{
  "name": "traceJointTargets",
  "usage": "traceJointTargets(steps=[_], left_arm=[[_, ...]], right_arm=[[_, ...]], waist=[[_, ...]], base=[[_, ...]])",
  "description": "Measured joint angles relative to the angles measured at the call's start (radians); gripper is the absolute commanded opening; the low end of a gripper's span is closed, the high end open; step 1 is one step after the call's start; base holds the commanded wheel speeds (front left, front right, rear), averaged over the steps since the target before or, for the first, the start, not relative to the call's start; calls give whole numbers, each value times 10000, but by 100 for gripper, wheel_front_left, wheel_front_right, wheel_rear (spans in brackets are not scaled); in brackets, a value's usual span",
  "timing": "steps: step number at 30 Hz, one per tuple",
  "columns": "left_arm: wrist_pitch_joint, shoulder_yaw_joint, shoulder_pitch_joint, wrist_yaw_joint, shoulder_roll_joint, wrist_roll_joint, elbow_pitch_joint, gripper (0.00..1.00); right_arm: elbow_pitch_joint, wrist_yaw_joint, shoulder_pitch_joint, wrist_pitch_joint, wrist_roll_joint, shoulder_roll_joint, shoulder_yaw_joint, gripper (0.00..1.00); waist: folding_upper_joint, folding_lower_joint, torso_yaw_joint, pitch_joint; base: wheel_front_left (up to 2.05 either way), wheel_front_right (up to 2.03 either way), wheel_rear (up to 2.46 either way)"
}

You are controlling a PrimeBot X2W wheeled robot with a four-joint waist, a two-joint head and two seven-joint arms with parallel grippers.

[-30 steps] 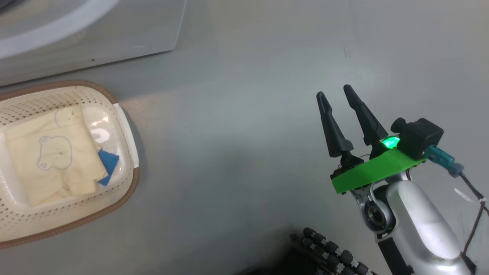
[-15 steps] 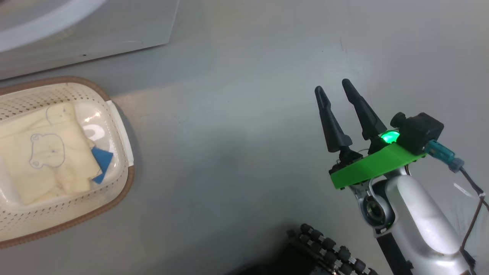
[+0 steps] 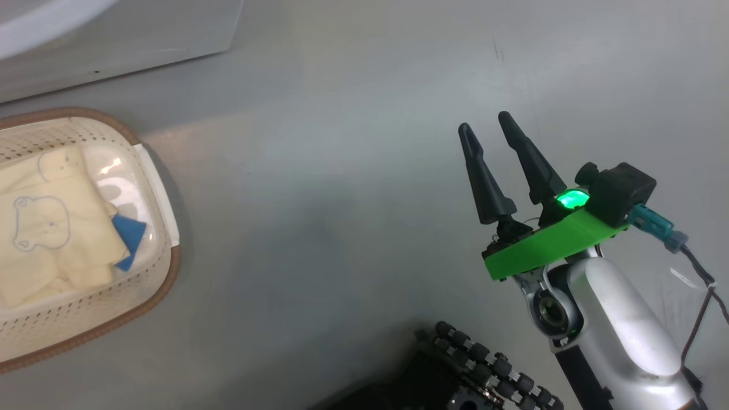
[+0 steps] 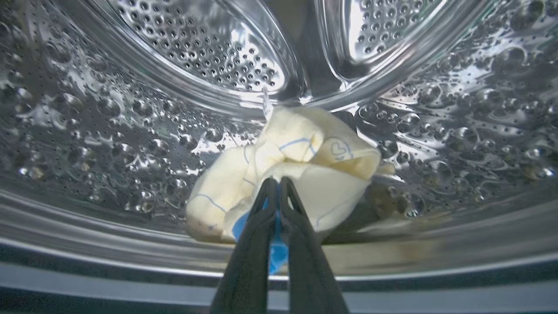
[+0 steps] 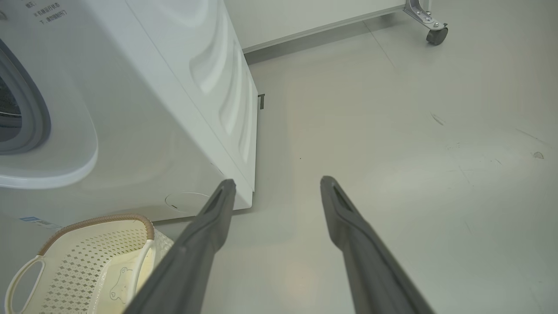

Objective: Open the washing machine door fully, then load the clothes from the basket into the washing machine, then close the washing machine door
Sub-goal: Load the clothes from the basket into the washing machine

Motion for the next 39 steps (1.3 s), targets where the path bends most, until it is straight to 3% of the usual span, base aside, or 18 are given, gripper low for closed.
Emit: traceJointTargets(steps=[7,13,14,15,16,17,29,39], left_arm=[[-1409,29,-1081,-56,577,704,274,0],[-2080,238,-1547,-92,539,594,876,0],[-2150,303,-1559,-92,500,533,997,18],[-2180,389,-1567,-94,435,401,1103,46],[-2284,493,-1572,-96,345,253,1181,97],[-2337,533,-1594,-146,253,121,1279,100],[-2997,888,-1193,-364,-729,-842,2021,100],[-3906,1103,505,-157,-1400,-1624,1294,100]], right_arm=[[-50,0,-182,-2,270,2,228,100],[-63,0,-272,-27,431,4,382,100],[-63,0,-278,-27,437,4,391,100],[-65,0,-285,-27,439,4,391,100],[-63,0,-294,-27,439,4,387,100],[-61,0,-305,-27,439,6,380,100],[-50,0,-373,-27,31,4,-79,100],[-17,0,-302,-27,-516,4,-550,100]], waist=[[0,1,-420,541],[0,1,-704,914],[0,2,-735,944],[0,1,-750,964],[0,1,-745,974],[0,1,-726,972],[0,1,-111,563],[0,0,572,-130]], base=[[0,0,0],[0,0,0],[0,0,0],[0,0,0],[0,0,0],[0,0,0],[0,0,0],[0,0,0]])
